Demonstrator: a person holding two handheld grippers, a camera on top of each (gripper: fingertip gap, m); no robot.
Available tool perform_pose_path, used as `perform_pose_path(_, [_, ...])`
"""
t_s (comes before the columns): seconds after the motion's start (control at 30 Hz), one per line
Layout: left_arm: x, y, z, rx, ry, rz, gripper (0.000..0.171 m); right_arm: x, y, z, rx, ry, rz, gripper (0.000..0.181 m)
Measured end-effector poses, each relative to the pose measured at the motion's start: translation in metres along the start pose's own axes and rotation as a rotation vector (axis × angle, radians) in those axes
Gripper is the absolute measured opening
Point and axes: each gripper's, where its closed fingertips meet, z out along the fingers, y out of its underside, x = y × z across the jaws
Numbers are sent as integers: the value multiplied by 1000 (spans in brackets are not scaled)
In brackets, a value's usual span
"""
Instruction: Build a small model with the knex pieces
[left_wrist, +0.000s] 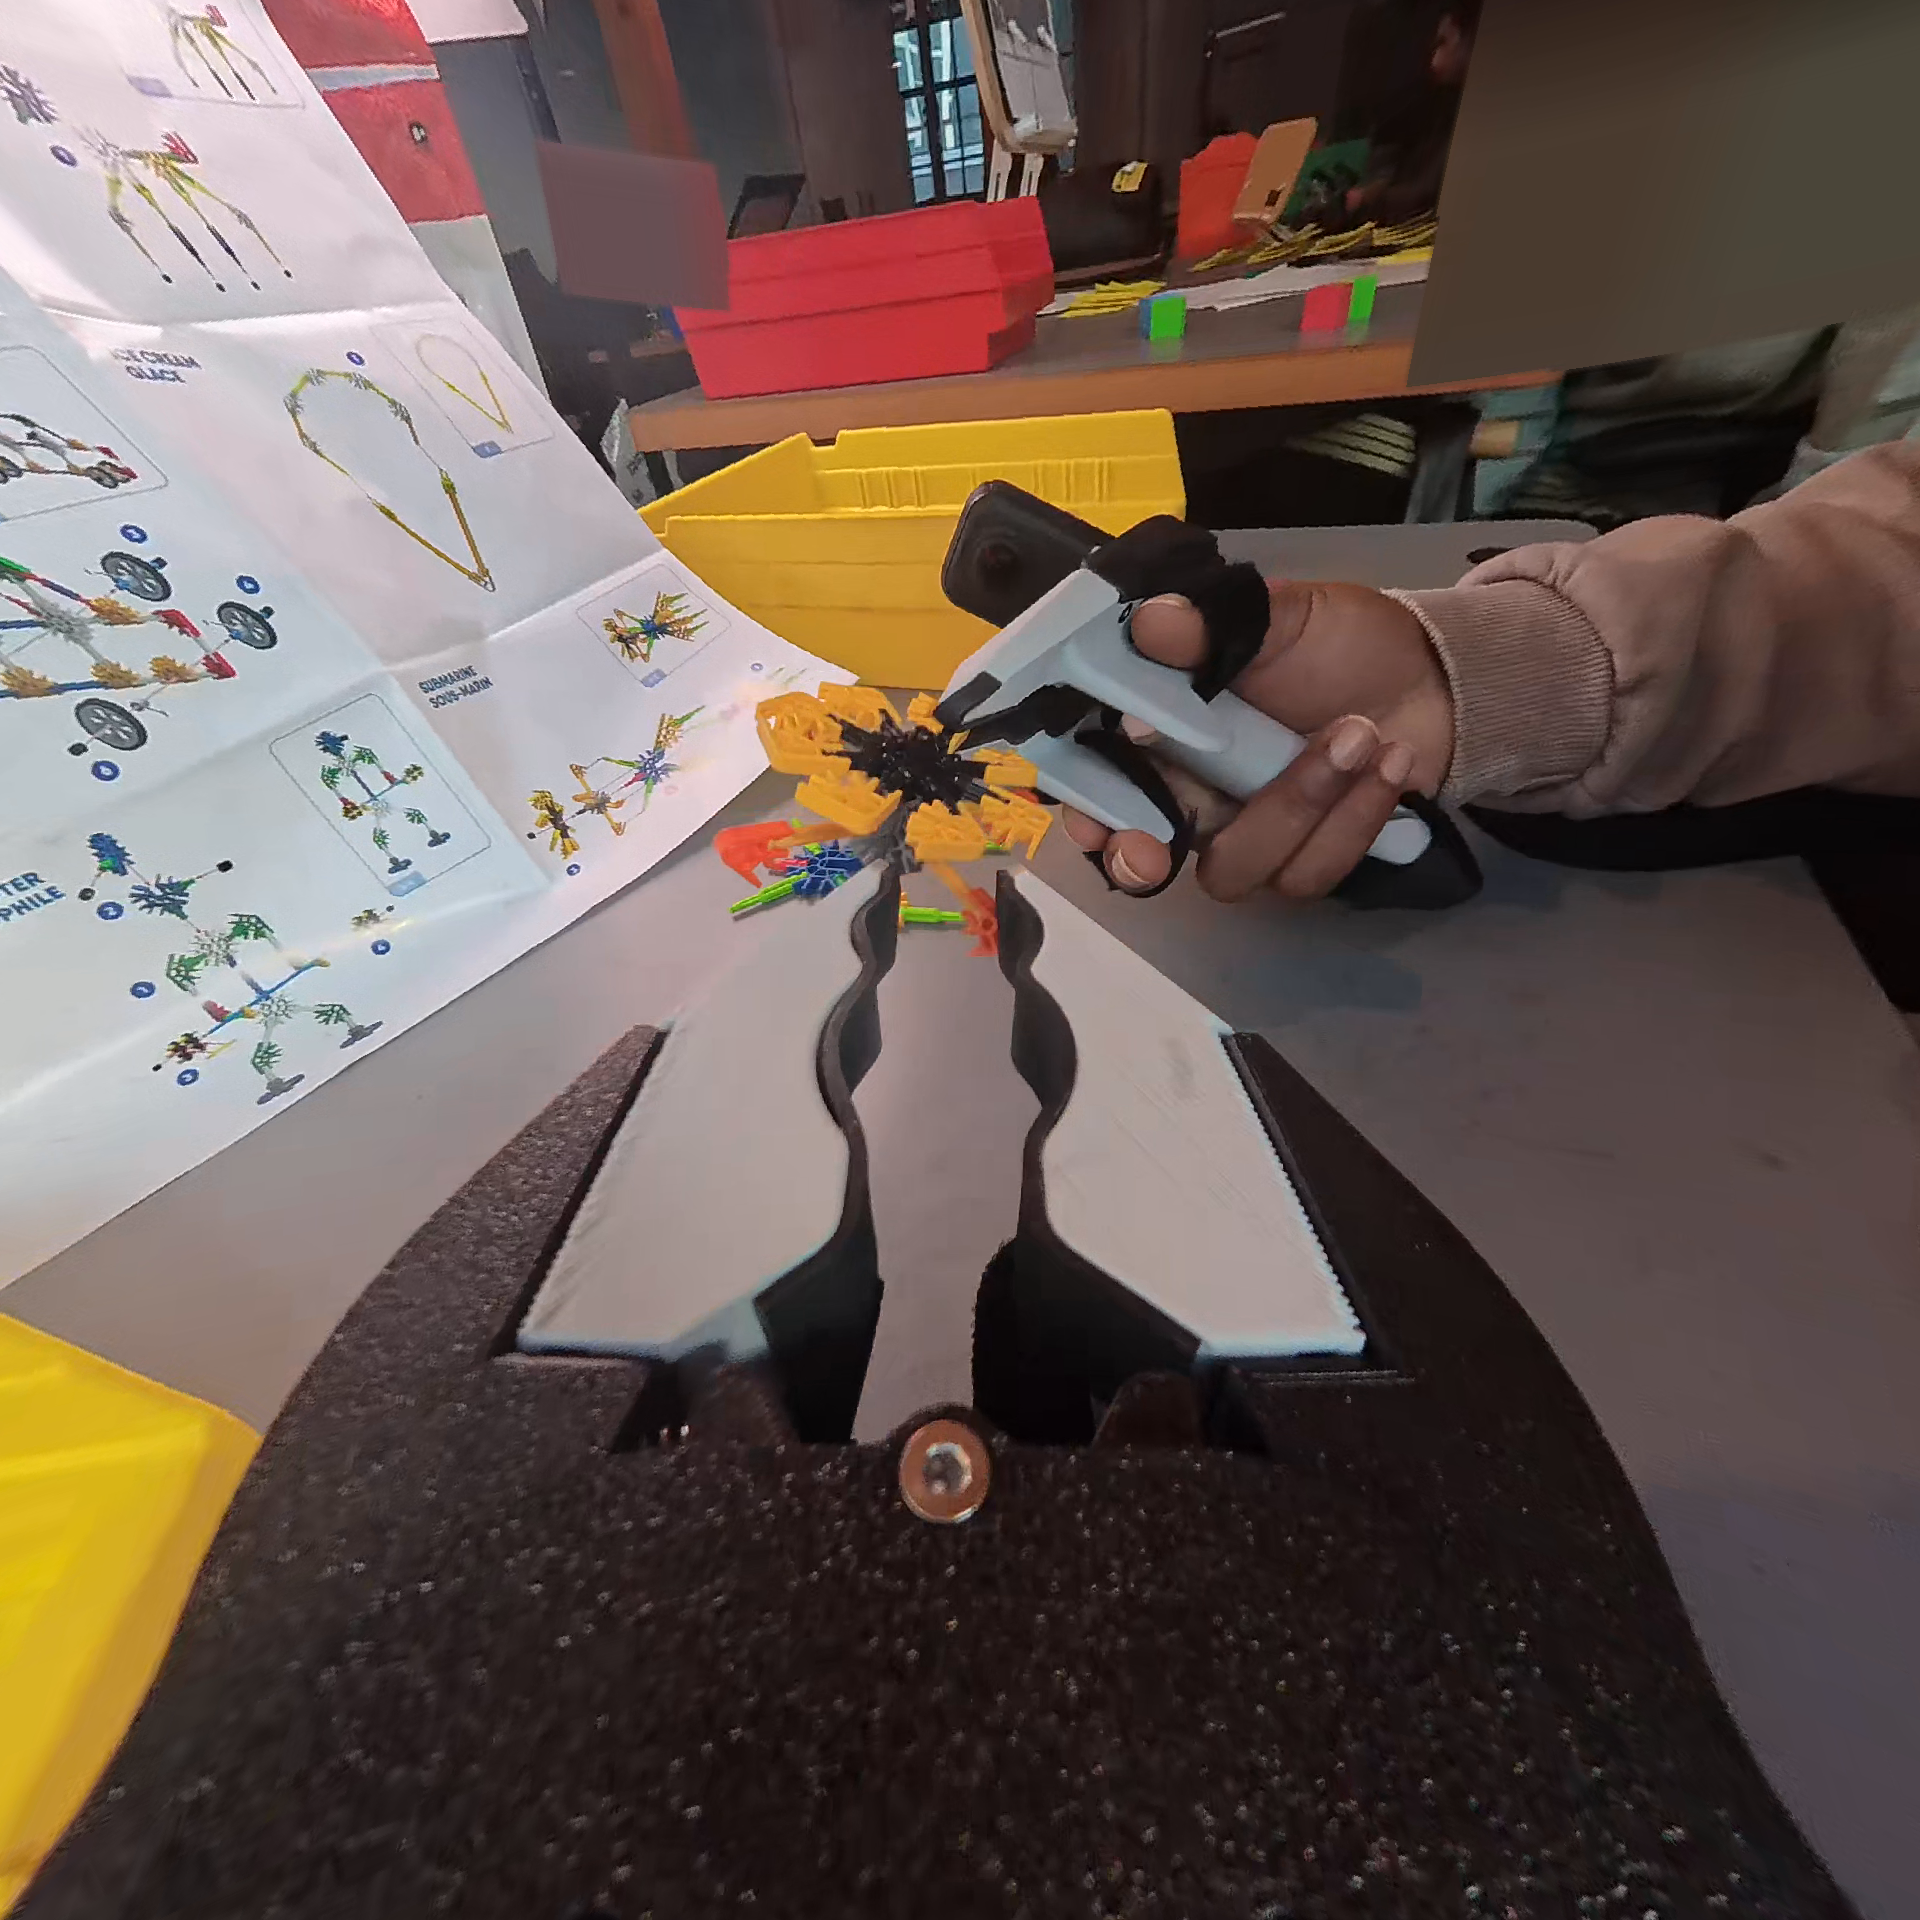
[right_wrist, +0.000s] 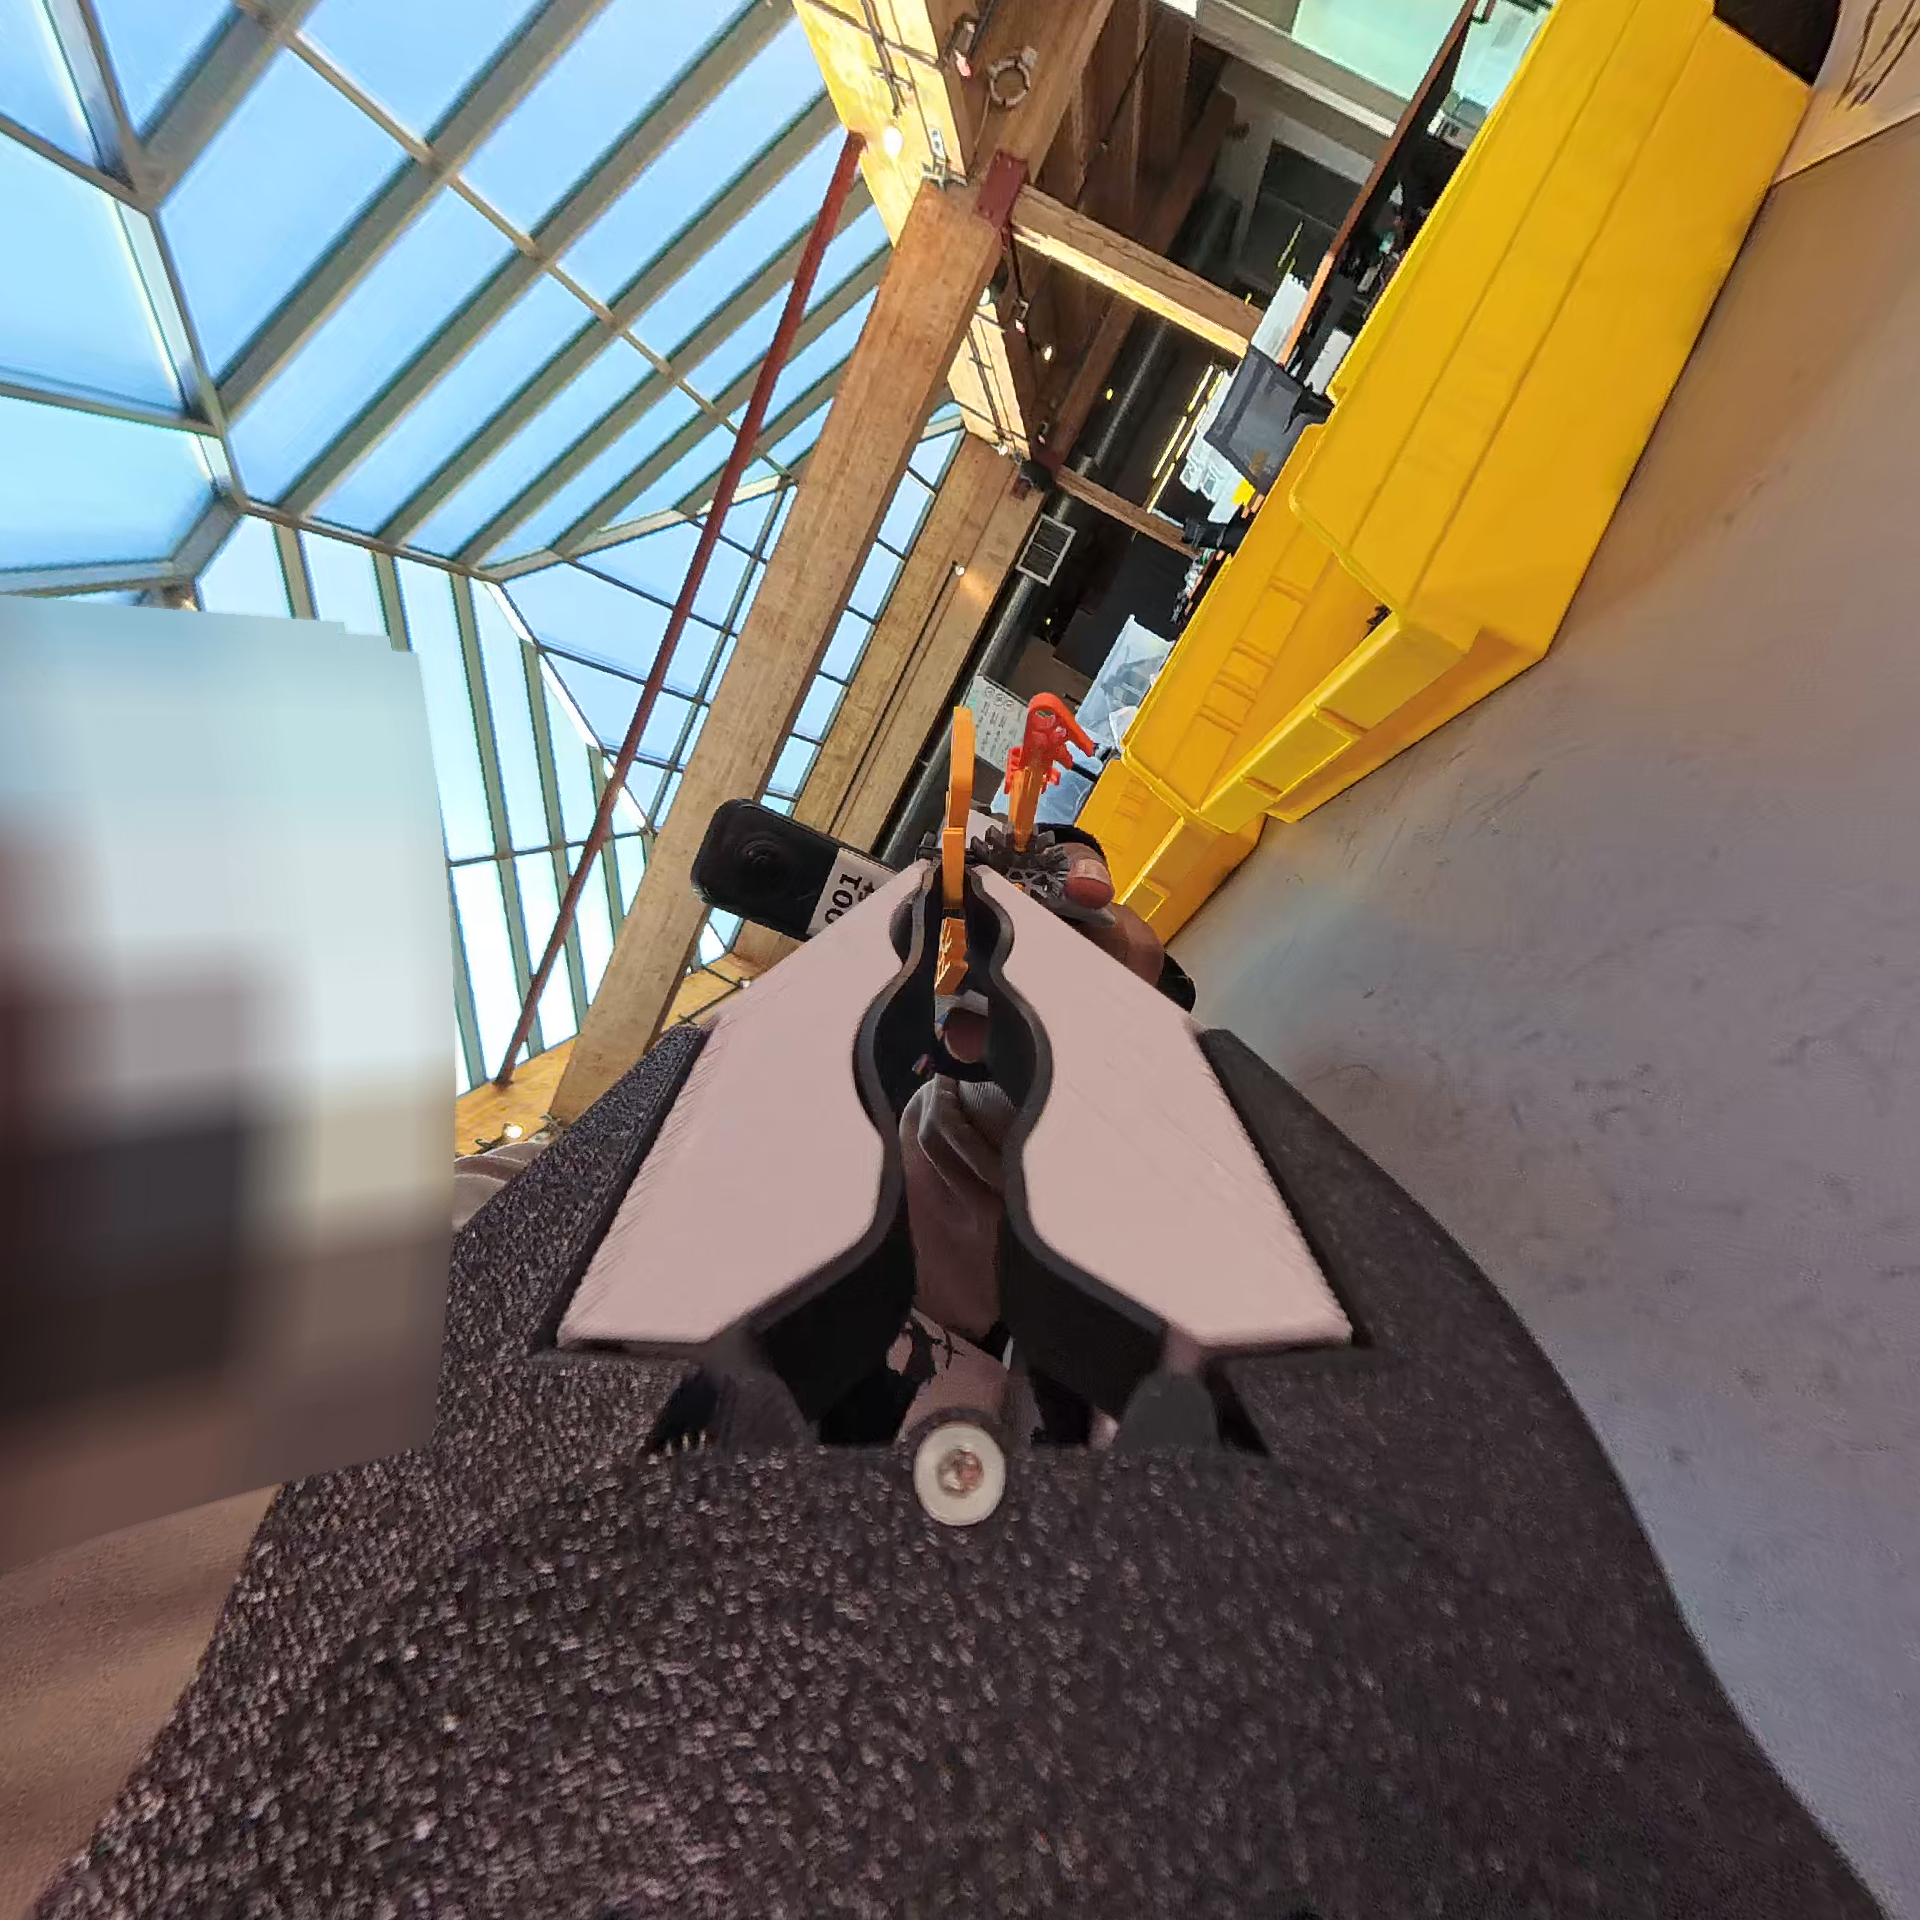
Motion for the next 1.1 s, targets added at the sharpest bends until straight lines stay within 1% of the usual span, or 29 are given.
perform_pose_path(0.07, [3, -3, 0, 31, 66, -128, 18, 4, 1, 0, -2, 35, -47, 1])
perform_pose_path(0.13, [1, -2, 1, 40, 129, -333, 18, 3, -1, -1, 3, 48, -109, 1])
perform_pose_path(0.2, [-2, -8, 0, 108, 197, -533, 18, 2, -2, -1, -3, 76, -218, 0])
perform_pose_path(0.27, [-3, -12, -1, 145, 259, -673, 18, -4, -1, 1, -13, 76, -305, 0])
perform_pose_path(0.33, [0, -13, -1, 145, 290, -710, 18, -8, 3, 5, -30, 84, -386, 1])
perform_pose_path(0.4, [4, -12, 1, 135, 297, -707, 18, -9, 11, 9, -72, 93, -449, 0])
perform_pose_path(0.43, [4, -12, 1, 130, 293, -706, 16, -9, 13, 10, -79, 93, -465, 1])
perform_pose_path(0.47, [3, -11, 1, 128, 289, -711, 10, -10, 13, 10, -78, 92, -470, 1])
perform_pose_path(0.57, [3, -11, -1, 134, 326, -765, 3, -7, 16, 9, -110, 100, -475, 1])
perform_pose_path(0.67, [5, -8, -1, 114, 362, -837, 3, -5, 20, 7, -154, 111, -545, 1])
perform_pose_path(0.77, [7, -6, 0, 102, 397, -921, 2, -3, 24, 5, -227, 157, -737, 1])
perform_pose_path(0.87, [9, -4, 1, 99, 435, -996, 2, -2, 25, 3, -301, 207, -1006, 1])
perform_pose_path(0.97, [11, -2, 3, 91, 458, -1048, 2, -1, 26, 0, -385, 259, -1279, 1])
perform_pose_path(1.1, [13, -5, 2, 102, 495, -1102, 2, -5, 27, 0, -471, 308, -1555, 1])
